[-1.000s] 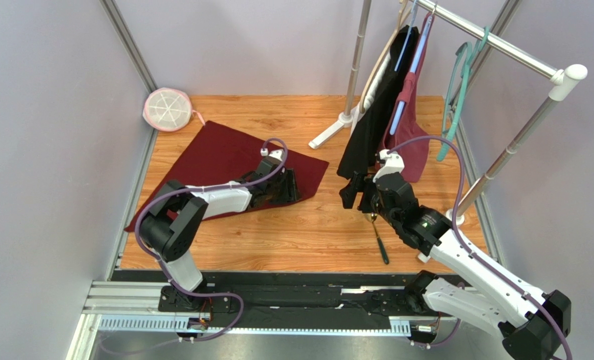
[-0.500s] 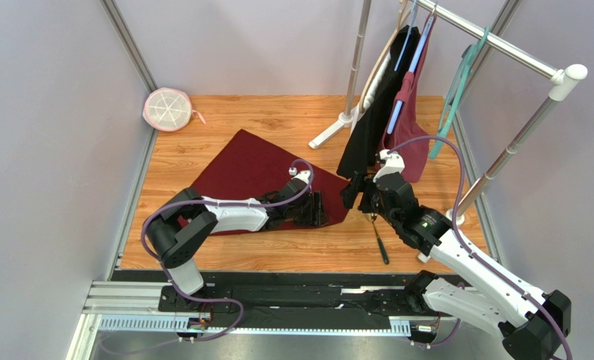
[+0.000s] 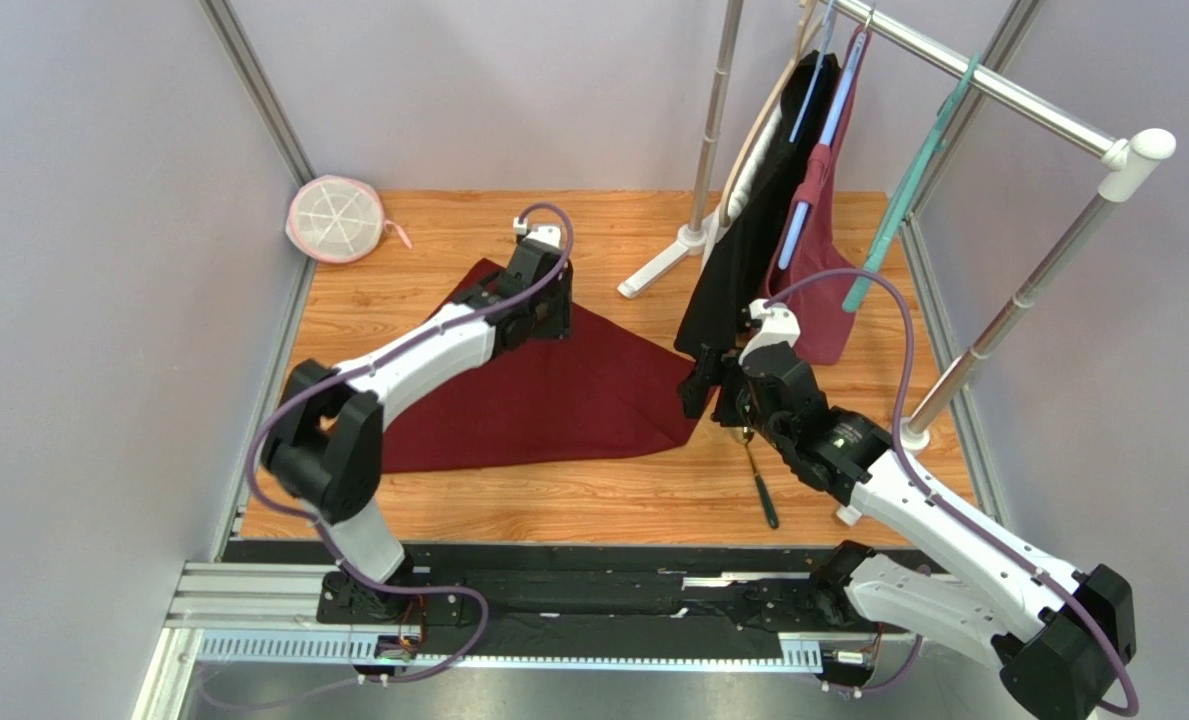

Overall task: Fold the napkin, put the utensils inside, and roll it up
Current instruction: Fold the napkin

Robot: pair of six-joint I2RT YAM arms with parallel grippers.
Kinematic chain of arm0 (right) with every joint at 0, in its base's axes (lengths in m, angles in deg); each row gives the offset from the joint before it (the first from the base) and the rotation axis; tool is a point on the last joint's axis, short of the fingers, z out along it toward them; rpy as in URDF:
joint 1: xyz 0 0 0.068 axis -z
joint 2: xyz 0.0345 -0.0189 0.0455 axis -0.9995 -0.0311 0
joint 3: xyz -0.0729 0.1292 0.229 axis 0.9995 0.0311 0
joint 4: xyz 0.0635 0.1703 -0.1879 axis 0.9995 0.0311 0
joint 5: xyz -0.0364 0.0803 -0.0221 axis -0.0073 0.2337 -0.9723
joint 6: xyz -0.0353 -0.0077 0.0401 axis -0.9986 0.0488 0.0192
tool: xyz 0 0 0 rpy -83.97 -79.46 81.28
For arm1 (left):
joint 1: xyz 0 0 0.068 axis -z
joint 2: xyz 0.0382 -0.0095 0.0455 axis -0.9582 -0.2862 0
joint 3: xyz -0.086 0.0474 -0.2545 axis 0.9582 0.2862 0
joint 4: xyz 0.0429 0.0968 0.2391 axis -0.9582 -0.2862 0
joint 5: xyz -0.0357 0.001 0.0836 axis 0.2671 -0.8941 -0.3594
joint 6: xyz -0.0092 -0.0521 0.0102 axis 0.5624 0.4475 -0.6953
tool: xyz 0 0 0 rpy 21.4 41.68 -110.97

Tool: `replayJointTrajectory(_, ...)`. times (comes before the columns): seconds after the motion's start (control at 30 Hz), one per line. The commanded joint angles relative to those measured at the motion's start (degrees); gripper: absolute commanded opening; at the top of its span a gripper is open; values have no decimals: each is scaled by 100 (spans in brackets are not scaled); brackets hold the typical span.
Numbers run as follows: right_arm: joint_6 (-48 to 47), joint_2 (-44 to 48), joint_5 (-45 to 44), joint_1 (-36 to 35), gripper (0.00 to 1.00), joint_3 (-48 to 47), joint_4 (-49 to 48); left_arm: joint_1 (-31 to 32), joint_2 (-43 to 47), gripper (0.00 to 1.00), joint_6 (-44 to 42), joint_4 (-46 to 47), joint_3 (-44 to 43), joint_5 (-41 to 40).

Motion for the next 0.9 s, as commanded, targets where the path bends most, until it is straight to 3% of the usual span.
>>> replayJointTrajectory(0.0, -64, -38, 13, -27, 82, -208, -226, -422, -920, 51, -982, -869, -944, 23)
replayJointTrajectory(0.17, -99, 41, -75, -27, 82, -243, -86, -818, -1431, 47, -1359, -843, -1508, 751)
replayJointTrajectory(0.47, -82, -46, -110, -27, 82, -269, -42, -1038, -1968, 46, -1545, -614, -1702, 1508)
replayJointTrajectory(0.87, -38, -143, -40, -27, 82, -278, -77, -1117, -2372, 46, -1404, -535, -1904, 1422)
